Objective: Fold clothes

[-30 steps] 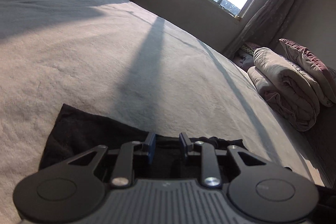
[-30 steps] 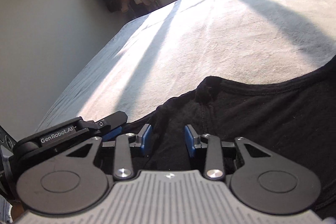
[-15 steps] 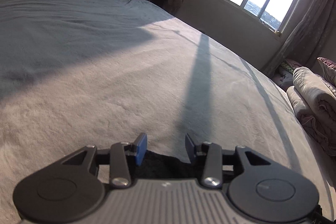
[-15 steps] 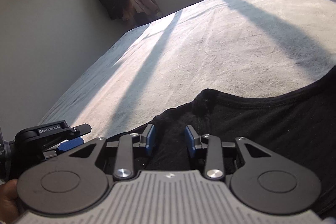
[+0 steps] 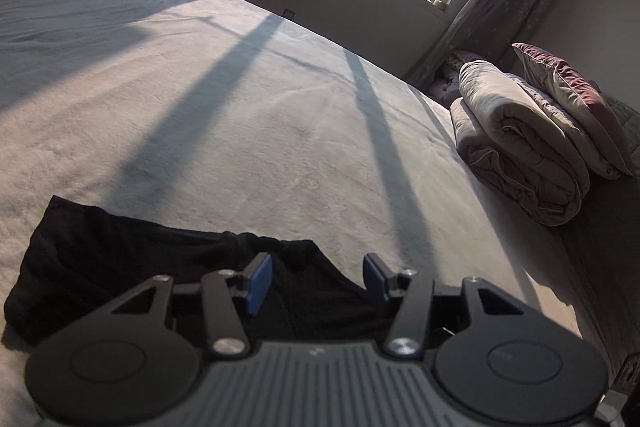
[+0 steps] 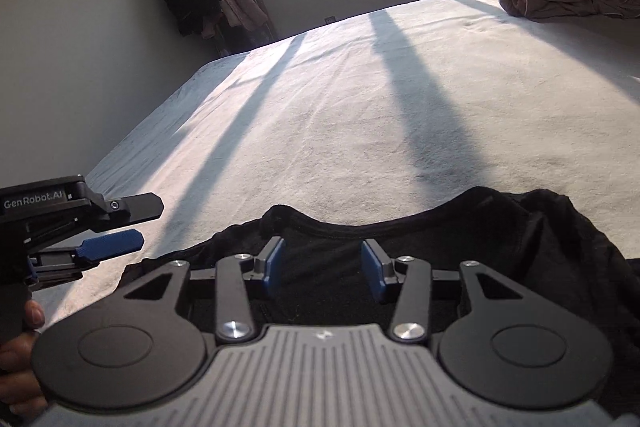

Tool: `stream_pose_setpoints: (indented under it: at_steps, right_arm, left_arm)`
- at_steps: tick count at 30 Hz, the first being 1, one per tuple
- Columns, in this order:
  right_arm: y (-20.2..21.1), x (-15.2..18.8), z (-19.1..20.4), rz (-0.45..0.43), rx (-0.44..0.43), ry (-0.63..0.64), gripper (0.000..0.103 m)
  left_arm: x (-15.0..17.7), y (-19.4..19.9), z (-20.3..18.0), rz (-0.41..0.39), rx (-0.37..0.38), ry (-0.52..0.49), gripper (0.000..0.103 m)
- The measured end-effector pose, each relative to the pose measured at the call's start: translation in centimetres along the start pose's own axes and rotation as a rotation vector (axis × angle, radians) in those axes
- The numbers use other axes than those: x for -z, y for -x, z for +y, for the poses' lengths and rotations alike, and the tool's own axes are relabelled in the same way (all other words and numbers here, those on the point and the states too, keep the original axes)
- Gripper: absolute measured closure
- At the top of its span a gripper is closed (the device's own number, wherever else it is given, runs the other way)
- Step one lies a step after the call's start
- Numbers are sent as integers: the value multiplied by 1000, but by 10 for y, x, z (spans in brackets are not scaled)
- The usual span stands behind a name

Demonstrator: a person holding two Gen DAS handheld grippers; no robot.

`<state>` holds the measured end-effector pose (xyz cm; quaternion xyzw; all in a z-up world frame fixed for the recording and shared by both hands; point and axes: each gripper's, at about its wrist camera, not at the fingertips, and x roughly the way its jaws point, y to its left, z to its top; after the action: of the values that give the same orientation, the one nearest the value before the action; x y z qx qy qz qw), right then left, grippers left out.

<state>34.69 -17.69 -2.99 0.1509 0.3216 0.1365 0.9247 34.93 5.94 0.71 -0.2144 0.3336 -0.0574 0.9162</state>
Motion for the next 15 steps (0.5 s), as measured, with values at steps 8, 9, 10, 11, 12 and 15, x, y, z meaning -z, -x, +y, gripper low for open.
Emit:
stream_pose_setpoints:
  at_steps: [8, 9, 10, 11, 12, 15]
  right_arm:
    - [66, 1, -124, -37, 143, -28, 54]
    - [71, 3, -135, -42, 151, -33, 54]
    - [75, 6, -147, -48, 158, -38, 54]
    - [79, 9, -157, -56, 161, -42, 54]
    - [84, 13, -165, -74, 164, -40, 54]
    - [93, 17, -178, -119, 171, -4, 54]
  left_arm:
    - [47, -53, -69, 126, 79, -79, 53]
    - [51, -61, -75, 137, 88, -85, 53]
    - [54, -67, -81, 145, 97, -89, 53]
    - [58, -74, -87, 153, 106, -91, 53]
    - [60, -82, -93, 160, 113, -85, 53]
    - [66, -107, -107, 183, 136, -51, 53]
